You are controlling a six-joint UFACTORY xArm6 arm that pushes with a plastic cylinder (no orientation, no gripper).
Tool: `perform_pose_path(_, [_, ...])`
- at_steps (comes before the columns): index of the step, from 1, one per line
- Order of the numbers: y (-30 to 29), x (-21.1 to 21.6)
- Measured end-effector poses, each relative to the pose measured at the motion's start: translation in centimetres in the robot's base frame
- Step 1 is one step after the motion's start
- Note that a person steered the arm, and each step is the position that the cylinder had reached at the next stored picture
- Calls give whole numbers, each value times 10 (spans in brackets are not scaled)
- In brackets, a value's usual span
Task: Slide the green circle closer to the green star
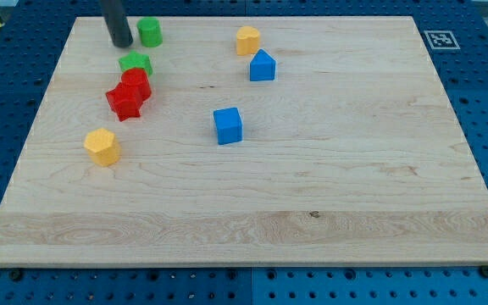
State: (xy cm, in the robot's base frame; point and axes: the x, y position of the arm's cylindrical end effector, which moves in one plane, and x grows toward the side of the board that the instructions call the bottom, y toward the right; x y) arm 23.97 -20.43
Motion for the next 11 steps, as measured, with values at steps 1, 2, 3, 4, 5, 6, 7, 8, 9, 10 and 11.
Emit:
perform_pose_path(1, [0, -41])
perform_pose_path(2, [7, -48])
perform_pose_path(3, [30, -47])
perform_pose_path(4, [43, -47])
perform_pose_path(5, [43, -34])
perform_pose_path(6, [44, -15])
perform_pose_path(7, [44, 5])
perform_pose_path(8, [44, 22])
perform_pose_path(9, [44, 24])
perform_pose_path(10, [44, 22])
perform_pose_path(11, [44, 22])
